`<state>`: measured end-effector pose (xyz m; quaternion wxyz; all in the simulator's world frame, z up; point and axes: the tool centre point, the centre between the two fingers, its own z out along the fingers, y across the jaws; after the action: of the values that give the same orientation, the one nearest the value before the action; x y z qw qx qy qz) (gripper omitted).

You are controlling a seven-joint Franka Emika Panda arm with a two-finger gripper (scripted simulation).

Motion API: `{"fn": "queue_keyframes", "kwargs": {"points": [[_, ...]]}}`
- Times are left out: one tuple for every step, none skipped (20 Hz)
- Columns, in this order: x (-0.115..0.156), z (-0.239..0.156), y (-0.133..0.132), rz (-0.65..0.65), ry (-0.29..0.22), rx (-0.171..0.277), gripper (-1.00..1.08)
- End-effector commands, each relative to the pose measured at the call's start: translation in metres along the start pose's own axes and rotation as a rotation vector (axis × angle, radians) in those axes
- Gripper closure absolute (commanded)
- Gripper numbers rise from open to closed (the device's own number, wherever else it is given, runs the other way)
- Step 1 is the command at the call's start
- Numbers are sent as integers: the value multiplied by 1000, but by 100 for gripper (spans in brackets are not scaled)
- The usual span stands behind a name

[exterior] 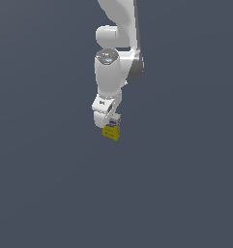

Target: Pick up the object and move it to a goal position.

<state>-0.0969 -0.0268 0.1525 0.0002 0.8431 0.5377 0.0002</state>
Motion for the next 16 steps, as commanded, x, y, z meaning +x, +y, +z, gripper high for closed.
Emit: {"fn": "queue_keyframes", "kwargs": {"points": [[0, 1, 0, 0, 0, 0, 108], [0, 1, 0, 0, 0, 0, 108], [0, 1, 0, 0, 0, 0, 108], [0, 1, 0, 0, 0, 0, 108], [0, 0, 0, 0, 0, 0, 108], [0, 0, 0, 0, 0, 0, 108], [1, 0, 0, 0, 0, 0, 108], [2, -1, 1, 0, 0, 0, 108], [4, -2, 1, 0, 0, 0, 108], [6, -3, 2, 0, 0, 0, 108], [9, -5, 3, 0, 0, 0, 108], [12, -6, 4, 0, 0, 0, 108], [16, -8, 6, 0, 0, 0, 108], [20, -11, 7, 0, 0, 0, 108], [25, -13, 9, 0, 0, 0, 108], [29, -15, 11, 0, 0, 0, 108]]}}
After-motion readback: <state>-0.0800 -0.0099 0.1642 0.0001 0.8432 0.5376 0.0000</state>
